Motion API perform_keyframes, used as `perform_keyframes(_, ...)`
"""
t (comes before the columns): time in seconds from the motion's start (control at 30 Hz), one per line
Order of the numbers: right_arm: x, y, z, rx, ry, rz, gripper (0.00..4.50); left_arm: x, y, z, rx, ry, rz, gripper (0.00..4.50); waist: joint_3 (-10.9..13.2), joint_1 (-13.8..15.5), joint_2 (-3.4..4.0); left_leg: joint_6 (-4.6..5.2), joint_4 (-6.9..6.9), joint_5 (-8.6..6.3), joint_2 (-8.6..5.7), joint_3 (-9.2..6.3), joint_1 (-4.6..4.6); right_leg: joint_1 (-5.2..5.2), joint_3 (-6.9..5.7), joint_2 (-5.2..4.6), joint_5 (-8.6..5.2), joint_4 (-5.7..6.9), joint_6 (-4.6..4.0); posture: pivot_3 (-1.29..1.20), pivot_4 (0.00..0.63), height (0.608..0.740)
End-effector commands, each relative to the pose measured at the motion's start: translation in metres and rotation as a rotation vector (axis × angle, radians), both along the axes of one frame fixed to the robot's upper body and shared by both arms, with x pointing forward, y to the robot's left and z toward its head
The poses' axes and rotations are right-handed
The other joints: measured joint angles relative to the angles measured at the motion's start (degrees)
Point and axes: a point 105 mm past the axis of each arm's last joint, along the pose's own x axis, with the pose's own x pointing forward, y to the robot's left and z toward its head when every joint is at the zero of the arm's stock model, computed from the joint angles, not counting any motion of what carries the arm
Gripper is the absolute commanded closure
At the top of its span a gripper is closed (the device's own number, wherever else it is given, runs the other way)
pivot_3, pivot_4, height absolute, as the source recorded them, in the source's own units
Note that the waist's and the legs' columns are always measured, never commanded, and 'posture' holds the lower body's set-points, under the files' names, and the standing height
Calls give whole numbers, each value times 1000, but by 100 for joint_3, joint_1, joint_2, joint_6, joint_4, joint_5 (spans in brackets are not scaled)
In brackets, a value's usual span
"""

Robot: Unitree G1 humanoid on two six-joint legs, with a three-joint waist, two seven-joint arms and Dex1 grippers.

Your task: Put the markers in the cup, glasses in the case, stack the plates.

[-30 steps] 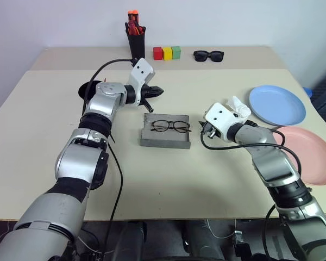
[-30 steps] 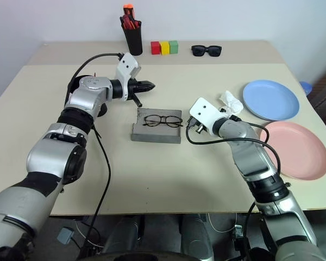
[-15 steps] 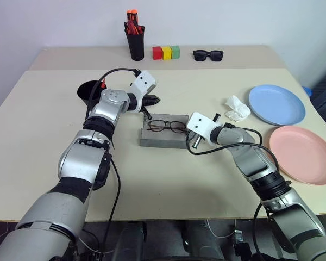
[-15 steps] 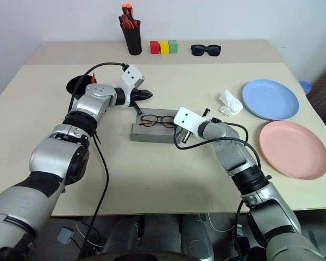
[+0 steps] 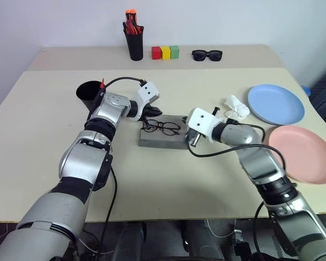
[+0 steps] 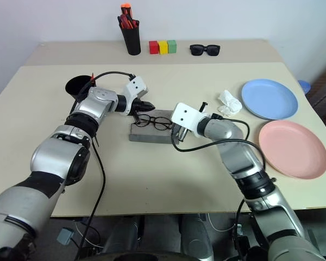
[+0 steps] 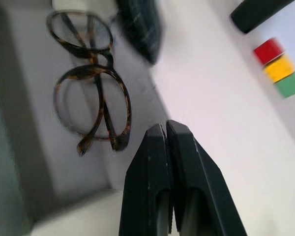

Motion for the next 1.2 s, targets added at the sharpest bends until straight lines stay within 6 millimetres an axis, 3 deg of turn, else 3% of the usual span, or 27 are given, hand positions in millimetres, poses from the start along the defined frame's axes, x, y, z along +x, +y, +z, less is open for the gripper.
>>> perform_keyframes(0.03,-22,1,27,57,-41,77,4439,-8,1,8,-5,19,-82,4500,0,-35,0,0,0,0,0,0,1,0,0,0,0,0,0,0,150,740)
perform_keyframes(0.17,-46,-12,22,49,32,110,4439,-20,8,3,2,70,-171,4500,0,-41,0,0,2,0,0,-2,7,3,0,1,0,6,0,0,150,740)
perform_keyframes(0.3,-65,-6,12,44,109,170,4439,-19,8,16,-96,80,-149,4500,0,-38,0,0,6,0,0,-1,12,7,3,1,0,8,-1,0,150,740)
perform_keyframes(0.47,-70,16,6,53,113,205,4439,-25,12,29,-146,53,-187,4500,0,-41,0,0,10,0,1,-2,12,7,3,1,-1,11,0,0,150,740)
perform_keyframes(0.67,-71,23,6,70,117,221,4439,-41,25,29,-119,8,-238,4500,-1,-31,1,0,7,0,1,-2,13,6,4,0,0,12,-1,0,150,740)
perform_keyframes(0.93,-73,27,4,82,129,244,4439,15,38,53,-176,-189,202,4500,-1,18,0,1,25,0,0,-5,7,12,-1,-1,0,10,0,0,150,740)
perform_keyframes(1.2,-76,34,4,110,133,257,4439,30,25,36,40,-279,241,4500,-1,-29,0,1,25,0,0,-5,9,11,0,1,0,12,0,0,150,740)
